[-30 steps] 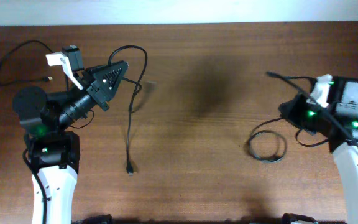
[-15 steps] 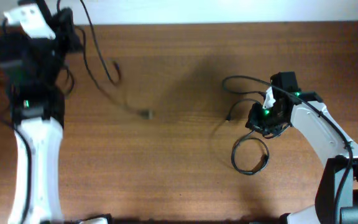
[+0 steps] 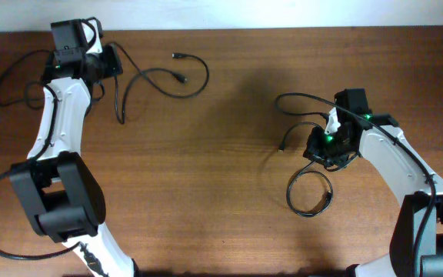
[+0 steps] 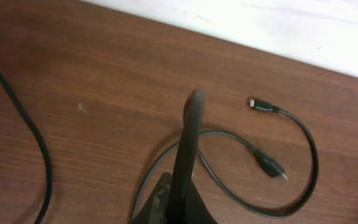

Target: Untangle cables

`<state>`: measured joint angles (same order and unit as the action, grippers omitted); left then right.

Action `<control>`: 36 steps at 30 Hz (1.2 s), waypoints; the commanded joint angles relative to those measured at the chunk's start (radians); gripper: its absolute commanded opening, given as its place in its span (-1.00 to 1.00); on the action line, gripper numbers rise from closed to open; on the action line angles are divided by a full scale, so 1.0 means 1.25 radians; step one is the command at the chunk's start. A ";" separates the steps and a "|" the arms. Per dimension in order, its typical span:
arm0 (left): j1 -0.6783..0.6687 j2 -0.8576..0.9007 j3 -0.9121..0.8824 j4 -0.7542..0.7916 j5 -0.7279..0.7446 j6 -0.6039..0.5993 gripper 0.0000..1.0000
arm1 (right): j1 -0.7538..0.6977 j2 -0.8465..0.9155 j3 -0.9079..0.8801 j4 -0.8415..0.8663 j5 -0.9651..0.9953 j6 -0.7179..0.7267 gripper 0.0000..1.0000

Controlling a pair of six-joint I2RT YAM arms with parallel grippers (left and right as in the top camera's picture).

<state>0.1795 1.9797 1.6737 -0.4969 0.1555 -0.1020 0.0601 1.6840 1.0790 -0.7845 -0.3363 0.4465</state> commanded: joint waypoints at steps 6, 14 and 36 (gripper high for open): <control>-0.009 -0.053 0.014 0.287 -0.309 0.190 -1.00 | 0.005 0.002 -0.002 0.000 0.007 0.005 -0.70; -0.119 0.188 0.014 0.198 -0.130 0.229 -0.81 | 0.005 0.002 -0.002 -0.003 0.007 0.005 -0.68; -0.779 -0.169 -0.138 -0.291 0.007 -0.348 0.98 | 0.004 -0.540 0.730 -0.729 0.253 -0.037 0.98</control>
<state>-0.7372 1.7645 1.5490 -0.8669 0.2398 -0.0807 0.0601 1.0664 1.9915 -1.6924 -0.0559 0.3931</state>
